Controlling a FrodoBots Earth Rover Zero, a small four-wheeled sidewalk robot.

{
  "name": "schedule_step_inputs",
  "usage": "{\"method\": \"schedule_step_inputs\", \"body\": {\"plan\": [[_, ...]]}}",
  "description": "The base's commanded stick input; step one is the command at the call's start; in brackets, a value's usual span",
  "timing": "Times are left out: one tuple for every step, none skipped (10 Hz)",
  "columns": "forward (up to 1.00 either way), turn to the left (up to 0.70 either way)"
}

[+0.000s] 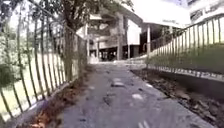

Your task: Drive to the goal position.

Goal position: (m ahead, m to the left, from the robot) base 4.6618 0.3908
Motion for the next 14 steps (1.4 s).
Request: {"method": "schedule_step_inputs", "body": {"plan": [[0.70, 0.00], [0.70, 0.00], [0.70, 0.00], [0.70, 0.00], [0.70, 0.00], [0.70, 0.00], [0.70, 0.00], [0.70, 0.04], [0.70, 0.05], [0.70, 0.01], [0.70, 0.00], [0.70, 0.01], [0.70, 0.02], [0.70, 0.09]]}}
